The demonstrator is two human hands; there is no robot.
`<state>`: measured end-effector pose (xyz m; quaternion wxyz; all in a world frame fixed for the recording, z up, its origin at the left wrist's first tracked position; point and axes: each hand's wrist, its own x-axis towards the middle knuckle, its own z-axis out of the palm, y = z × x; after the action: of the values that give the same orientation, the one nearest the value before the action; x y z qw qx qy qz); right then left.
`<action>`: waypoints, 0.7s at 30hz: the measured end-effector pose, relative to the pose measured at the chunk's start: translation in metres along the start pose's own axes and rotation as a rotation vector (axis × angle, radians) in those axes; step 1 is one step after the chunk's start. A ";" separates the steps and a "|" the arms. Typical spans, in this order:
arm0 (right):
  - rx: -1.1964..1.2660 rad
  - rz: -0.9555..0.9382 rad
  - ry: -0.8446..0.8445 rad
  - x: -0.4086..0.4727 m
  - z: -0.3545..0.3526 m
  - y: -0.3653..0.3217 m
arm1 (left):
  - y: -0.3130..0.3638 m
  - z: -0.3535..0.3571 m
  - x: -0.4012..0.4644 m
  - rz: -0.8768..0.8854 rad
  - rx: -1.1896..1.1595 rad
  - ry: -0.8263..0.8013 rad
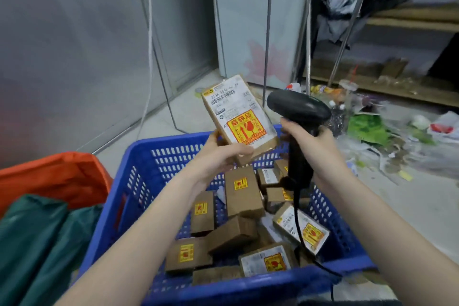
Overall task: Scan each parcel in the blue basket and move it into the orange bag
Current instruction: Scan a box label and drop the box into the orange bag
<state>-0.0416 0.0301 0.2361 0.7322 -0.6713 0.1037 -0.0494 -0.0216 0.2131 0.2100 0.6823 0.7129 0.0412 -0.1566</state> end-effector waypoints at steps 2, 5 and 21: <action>0.050 -0.011 -0.023 -0.017 0.014 -0.006 | 0.003 -0.013 -0.021 0.032 0.083 0.001; 0.080 -0.029 -0.045 -0.037 0.033 -0.003 | 0.001 -0.026 -0.044 0.040 0.115 -0.001; -0.032 0.077 -0.147 -0.039 0.037 0.015 | -0.019 -0.036 -0.044 0.222 0.169 0.322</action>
<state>-0.0722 0.0756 0.2272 0.7284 -0.6802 0.0762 0.0299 -0.0623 0.2561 0.2051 0.6178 0.7836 0.0574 0.0324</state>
